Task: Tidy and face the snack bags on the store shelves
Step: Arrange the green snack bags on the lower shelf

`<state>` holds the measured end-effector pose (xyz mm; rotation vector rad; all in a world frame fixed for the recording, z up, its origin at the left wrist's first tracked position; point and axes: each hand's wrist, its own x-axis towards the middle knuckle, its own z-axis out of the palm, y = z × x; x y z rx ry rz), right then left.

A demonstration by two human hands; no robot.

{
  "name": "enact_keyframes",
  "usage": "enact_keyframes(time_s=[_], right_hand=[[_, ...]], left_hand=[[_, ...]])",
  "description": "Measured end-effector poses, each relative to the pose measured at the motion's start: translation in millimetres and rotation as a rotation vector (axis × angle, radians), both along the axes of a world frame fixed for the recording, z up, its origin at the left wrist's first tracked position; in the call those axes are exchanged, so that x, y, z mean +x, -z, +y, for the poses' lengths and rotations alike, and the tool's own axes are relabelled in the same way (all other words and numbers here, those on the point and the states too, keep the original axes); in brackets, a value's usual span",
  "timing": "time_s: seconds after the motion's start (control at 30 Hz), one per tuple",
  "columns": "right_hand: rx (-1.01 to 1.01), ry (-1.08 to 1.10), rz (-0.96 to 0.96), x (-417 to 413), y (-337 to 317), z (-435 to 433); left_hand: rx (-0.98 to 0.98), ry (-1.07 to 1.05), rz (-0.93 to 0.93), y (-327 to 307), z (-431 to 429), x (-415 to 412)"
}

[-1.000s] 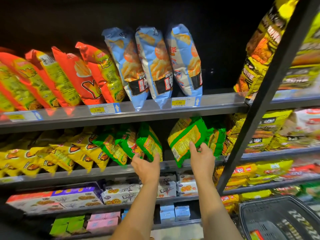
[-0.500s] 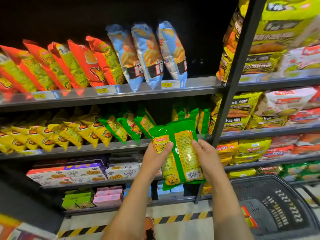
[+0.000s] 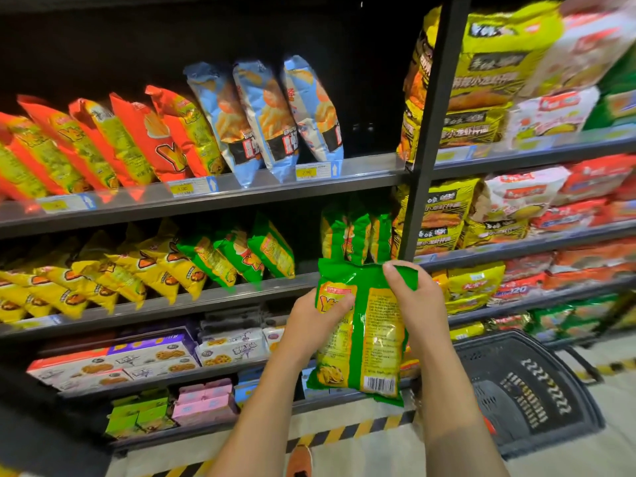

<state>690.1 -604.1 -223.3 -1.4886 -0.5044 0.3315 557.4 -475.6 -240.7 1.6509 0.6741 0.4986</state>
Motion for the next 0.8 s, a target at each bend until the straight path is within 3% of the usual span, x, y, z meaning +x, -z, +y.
enact_keyframes(time_s=[0.17,0.4,0.6,0.7,0.8], right_hand=[[-0.048,0.016,-0.115,5,-2,-11],[-0.044,-0.011,-0.126,12,4,-28],[0.022,0.038,0.015,24,7,-41],[0.09,0.088,0.159,33,10,-49],[0.076,0.079,0.207,44,13,-61]], left_hand=[[-0.194,-0.017,-0.153,-21,-8,12],[-0.158,-0.153,-0.177,-30,-16,31],[-0.252,-0.04,-0.185,-26,-31,43],[-0.248,0.064,-0.072,-14,-40,48],[-0.233,0.033,-0.047,0,-51,60]])
